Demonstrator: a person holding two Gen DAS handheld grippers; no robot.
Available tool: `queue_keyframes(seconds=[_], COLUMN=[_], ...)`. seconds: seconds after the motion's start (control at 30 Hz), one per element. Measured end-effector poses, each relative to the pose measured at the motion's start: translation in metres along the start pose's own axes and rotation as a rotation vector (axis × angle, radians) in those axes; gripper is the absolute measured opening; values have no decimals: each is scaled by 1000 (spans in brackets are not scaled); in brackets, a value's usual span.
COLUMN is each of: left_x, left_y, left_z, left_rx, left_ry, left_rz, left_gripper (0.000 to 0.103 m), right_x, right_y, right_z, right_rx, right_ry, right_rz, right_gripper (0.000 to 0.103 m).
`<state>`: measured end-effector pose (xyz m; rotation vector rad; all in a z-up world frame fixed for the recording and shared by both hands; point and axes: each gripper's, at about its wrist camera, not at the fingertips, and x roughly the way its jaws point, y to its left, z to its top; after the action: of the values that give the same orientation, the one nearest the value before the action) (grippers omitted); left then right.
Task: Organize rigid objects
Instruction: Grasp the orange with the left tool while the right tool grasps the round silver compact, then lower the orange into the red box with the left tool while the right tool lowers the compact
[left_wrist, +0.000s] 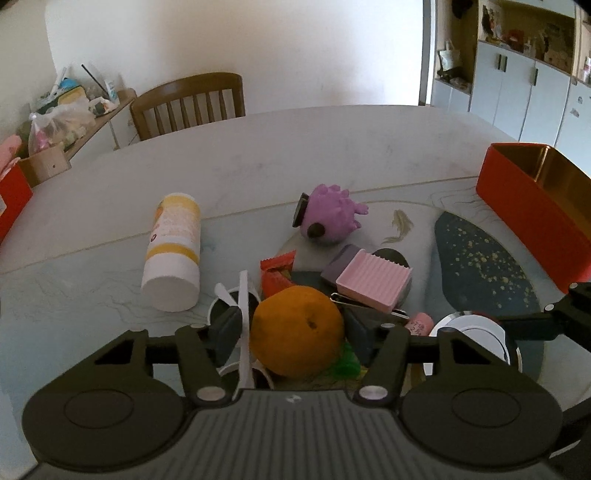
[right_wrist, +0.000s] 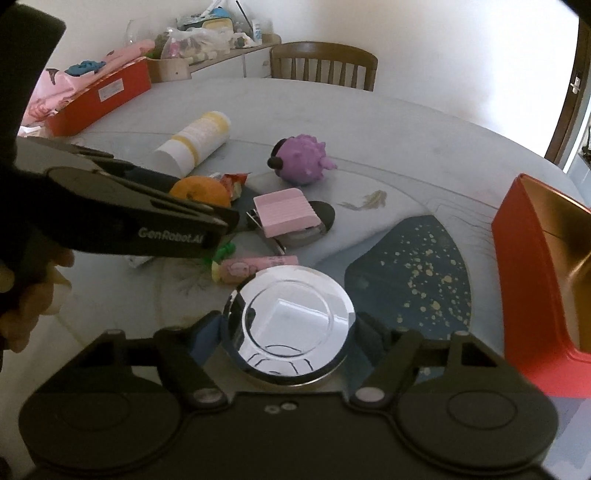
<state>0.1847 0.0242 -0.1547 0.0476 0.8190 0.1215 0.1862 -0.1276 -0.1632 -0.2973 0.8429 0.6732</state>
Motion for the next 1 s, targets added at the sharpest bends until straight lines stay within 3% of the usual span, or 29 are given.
queue_keyframes(seconds=[0.03, 0.53, 1.0], left_x=[-1, -29, -101], left_y=[0, 7, 6], left_z=[0, -14, -5], left_rx=[6, 6, 47], left_ry=[-5, 18, -19], left_rz=[-1, -50, -171], left_gripper=[53, 51, 51], right_x=[0, -43, -112], right_y=[0, 4, 5], right_z=[0, -10, -12], right_rx=[1, 44, 121], right_ry=[0, -31, -63], right_rz=[-1, -57, -140], right_gripper=[75, 76, 76])
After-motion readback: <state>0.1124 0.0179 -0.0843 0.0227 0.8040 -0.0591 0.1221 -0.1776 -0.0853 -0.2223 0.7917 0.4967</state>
